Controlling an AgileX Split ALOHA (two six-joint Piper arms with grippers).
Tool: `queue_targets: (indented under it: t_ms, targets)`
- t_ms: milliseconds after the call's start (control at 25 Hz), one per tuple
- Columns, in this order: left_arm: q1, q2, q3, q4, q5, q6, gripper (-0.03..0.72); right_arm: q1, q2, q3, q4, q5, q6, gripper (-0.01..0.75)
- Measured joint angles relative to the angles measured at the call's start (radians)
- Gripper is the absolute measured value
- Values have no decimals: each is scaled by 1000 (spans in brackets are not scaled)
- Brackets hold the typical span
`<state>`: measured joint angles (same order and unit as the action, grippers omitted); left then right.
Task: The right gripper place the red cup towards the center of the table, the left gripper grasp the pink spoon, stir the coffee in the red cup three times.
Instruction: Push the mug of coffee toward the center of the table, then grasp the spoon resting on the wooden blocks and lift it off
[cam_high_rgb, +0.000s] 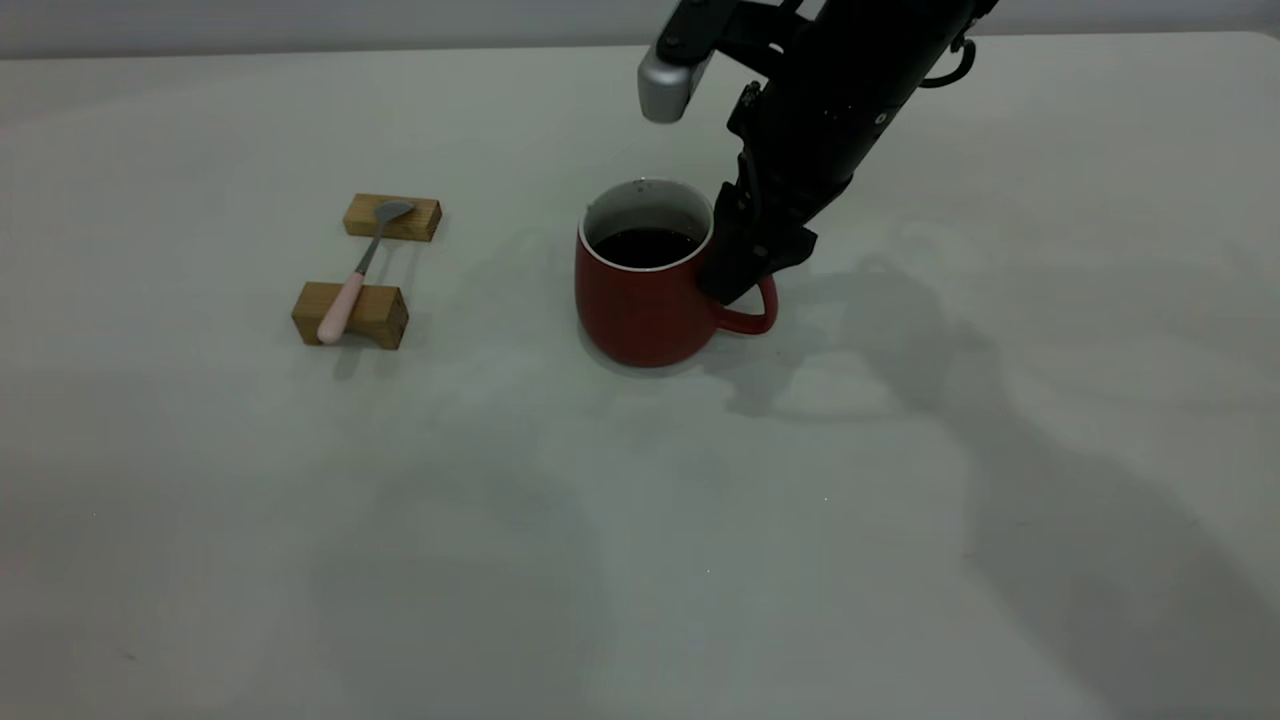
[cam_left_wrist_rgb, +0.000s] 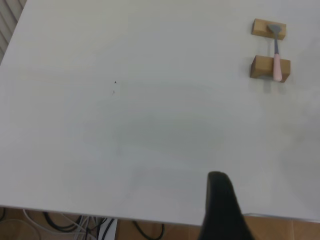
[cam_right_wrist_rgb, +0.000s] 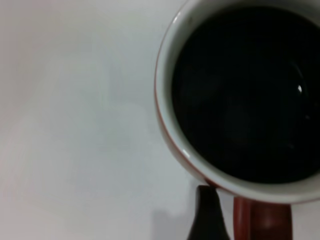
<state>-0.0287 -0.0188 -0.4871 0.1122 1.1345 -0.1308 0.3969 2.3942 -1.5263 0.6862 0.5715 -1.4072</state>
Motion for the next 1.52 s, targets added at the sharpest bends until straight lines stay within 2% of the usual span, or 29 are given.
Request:
queue_targets:
  t_ms: [120, 240, 560, 680, 960, 1120, 1360, 1520]
  targets:
    - [0, 0, 0, 0, 0, 0, 543, -12, -42, 0, -29, 47, 85, 595]
    - [0, 0, 0, 0, 0, 0, 543, -32, -123, 0, -103, 139, 245, 594]
    - [0, 0, 0, 0, 0, -1, 543, -89, -500, 0, -337, 541, 839, 593]
    - [0, 0, 0, 0, 0, -1, 543, -93, -639, 0, -422, 630, 1031, 593]
    - [0, 0, 0, 0, 0, -1, 543, -95, -922, 114, -531, 652, 1231, 593]
    - [0, 0, 0, 0, 0, -1, 543, -95, -1099, 293, -582, 656, 1312, 593]
    - [0, 0, 0, 0, 0, -1, 543, -95, -1386, 561, -618, 662, 1336, 593]
    - [0, 0, 0, 0, 0, -1, 543, -148, -1609, 721, -632, 659, 1339, 593]
